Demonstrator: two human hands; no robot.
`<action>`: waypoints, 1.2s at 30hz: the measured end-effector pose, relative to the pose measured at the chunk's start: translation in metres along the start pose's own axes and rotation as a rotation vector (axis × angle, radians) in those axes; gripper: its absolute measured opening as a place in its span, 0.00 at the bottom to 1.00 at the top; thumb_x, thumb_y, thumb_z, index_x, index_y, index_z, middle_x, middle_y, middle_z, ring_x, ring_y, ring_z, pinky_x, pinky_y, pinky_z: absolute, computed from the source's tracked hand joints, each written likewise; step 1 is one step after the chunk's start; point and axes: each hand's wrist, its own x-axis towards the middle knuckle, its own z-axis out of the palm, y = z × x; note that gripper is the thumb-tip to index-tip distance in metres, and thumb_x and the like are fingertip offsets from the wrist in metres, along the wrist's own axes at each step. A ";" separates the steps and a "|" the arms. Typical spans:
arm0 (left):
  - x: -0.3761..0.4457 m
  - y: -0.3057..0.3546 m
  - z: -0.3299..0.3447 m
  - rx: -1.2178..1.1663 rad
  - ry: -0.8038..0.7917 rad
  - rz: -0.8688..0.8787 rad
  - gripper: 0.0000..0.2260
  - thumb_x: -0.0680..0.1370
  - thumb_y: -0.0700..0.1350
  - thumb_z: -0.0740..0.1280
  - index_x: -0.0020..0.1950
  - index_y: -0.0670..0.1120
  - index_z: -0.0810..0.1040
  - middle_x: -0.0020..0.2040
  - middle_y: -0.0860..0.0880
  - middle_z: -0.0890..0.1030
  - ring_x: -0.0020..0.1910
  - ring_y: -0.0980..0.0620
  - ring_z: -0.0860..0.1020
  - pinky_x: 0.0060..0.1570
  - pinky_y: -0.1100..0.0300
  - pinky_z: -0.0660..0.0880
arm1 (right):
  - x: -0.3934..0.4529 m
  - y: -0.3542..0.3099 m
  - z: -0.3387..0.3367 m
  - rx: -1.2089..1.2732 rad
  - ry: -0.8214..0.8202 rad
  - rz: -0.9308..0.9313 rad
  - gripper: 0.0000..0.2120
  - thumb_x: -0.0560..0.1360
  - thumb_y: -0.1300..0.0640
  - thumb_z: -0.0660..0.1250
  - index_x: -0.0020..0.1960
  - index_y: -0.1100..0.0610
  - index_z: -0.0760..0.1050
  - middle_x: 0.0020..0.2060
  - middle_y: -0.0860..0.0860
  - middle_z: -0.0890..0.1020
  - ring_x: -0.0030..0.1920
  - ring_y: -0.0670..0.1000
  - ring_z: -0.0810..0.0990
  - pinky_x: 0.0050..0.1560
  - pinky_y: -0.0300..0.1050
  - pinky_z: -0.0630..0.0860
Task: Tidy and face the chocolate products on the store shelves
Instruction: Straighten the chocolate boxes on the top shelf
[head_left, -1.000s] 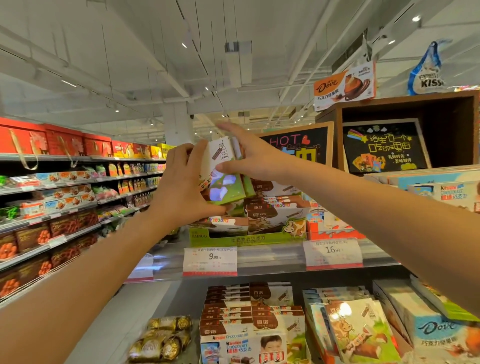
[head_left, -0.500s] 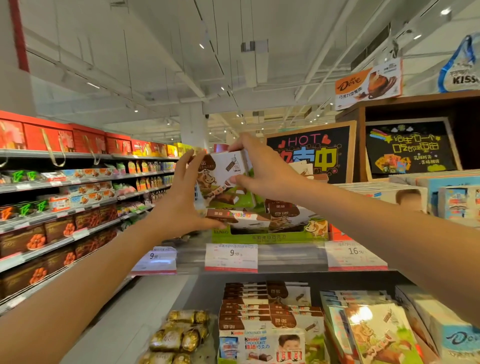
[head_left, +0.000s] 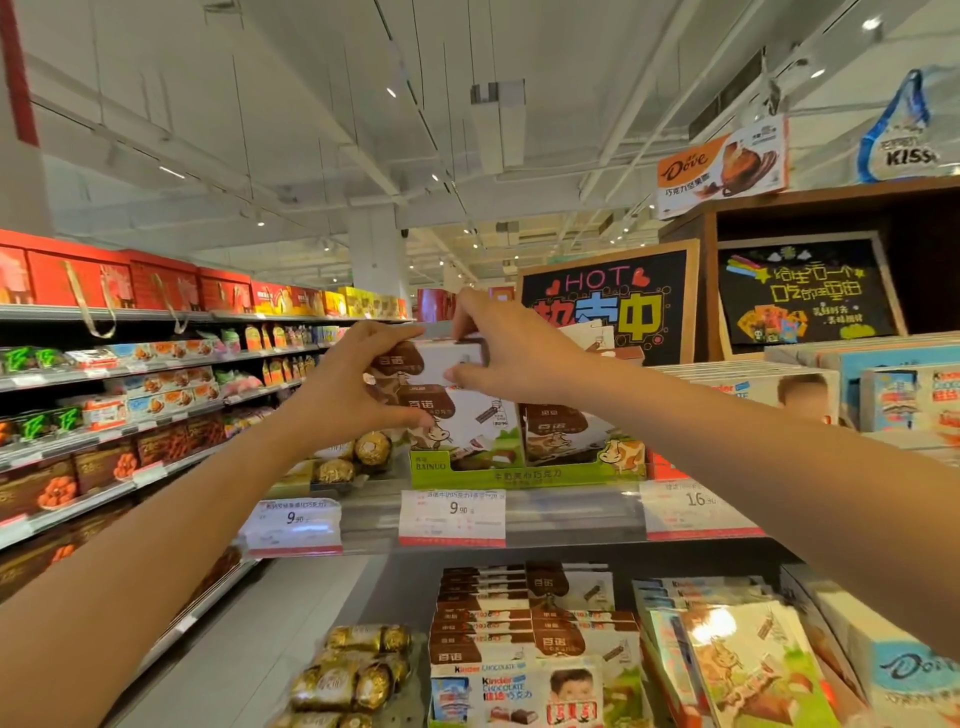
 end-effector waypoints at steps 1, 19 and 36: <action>0.001 0.002 0.001 -0.025 -0.030 -0.014 0.39 0.61 0.52 0.78 0.68 0.61 0.66 0.59 0.54 0.70 0.54 0.56 0.73 0.55 0.57 0.77 | 0.000 0.003 -0.003 -0.054 -0.026 0.012 0.16 0.72 0.52 0.70 0.54 0.56 0.68 0.46 0.49 0.76 0.39 0.45 0.73 0.37 0.43 0.68; 0.013 0.009 0.011 -0.268 -0.174 -0.056 0.43 0.65 0.40 0.78 0.71 0.60 0.60 0.65 0.52 0.70 0.63 0.51 0.73 0.55 0.52 0.78 | -0.011 0.022 -0.012 -0.048 -0.037 -0.055 0.18 0.79 0.57 0.60 0.68 0.49 0.70 0.59 0.56 0.72 0.63 0.55 0.69 0.61 0.47 0.65; 0.009 0.012 0.023 0.176 -0.200 0.003 0.33 0.65 0.54 0.76 0.68 0.50 0.70 0.54 0.51 0.67 0.54 0.53 0.69 0.54 0.61 0.71 | -0.005 0.023 -0.027 -0.196 -0.450 0.024 0.26 0.76 0.40 0.60 0.70 0.50 0.67 0.65 0.51 0.73 0.61 0.50 0.72 0.61 0.43 0.67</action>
